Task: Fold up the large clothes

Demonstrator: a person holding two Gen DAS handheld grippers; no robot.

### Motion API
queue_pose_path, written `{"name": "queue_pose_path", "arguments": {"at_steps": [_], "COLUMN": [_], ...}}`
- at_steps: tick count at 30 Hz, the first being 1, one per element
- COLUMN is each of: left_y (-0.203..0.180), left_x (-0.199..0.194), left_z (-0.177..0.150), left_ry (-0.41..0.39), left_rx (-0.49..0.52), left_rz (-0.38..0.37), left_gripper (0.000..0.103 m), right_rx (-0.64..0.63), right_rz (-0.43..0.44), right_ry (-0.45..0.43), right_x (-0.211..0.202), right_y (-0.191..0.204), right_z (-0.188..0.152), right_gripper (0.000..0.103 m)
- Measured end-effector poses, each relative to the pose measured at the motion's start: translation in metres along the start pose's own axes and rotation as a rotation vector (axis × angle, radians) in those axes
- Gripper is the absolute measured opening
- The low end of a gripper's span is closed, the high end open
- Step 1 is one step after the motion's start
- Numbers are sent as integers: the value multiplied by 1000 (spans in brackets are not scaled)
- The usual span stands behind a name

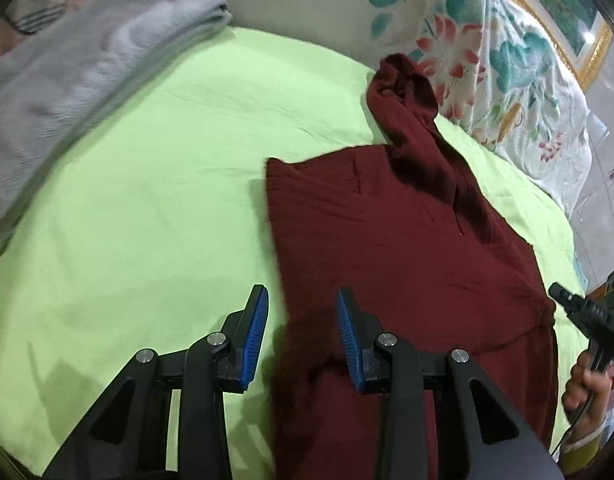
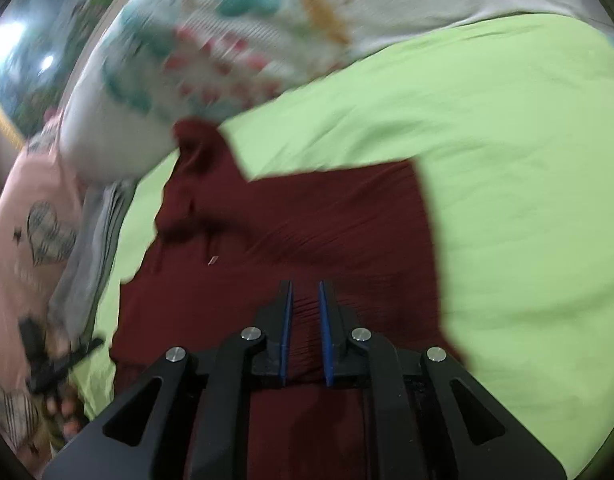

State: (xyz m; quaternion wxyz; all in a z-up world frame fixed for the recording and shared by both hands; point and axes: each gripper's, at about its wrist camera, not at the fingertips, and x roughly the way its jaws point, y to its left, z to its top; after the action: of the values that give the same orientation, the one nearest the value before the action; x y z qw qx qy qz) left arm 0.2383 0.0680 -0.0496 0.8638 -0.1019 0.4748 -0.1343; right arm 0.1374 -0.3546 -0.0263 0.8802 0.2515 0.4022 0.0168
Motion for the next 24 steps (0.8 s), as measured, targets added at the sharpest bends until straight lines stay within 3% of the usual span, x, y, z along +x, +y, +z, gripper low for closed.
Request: {"name": "queue_pose_path", "arguments": {"at_steps": [2,5,8,11,14,21,24], "left_y": [-11,-24,-21,-18,-18,-48,-59], "left_x": [14,30,27,19,13,29,43], "left_z": [-1,-15,-28,-25,-10,51,85], "left_ry": [31,49,25,21,8,-36,-46], "left_rx": [25,112,153,131,89,86,68], "left_rz": [-37,47,62,78,55,36,10], "left_gripper": [34,38,39,43,42,47,50], "right_rx": [-13,9,50,24,-4,-128,-160], "right_rz": [5,-63,-52,-69,-26,92,107], "right_ry": [46,88,69,38,13,-2,12], "right_x": [15,27,16,6,9,53,83], "right_y": [3,-11,-25,-18,3,76,98], "right_z": [-2,-10,-12,-5,14,73,99], "right_gripper": [14,13,13,16,32,35,42]}}
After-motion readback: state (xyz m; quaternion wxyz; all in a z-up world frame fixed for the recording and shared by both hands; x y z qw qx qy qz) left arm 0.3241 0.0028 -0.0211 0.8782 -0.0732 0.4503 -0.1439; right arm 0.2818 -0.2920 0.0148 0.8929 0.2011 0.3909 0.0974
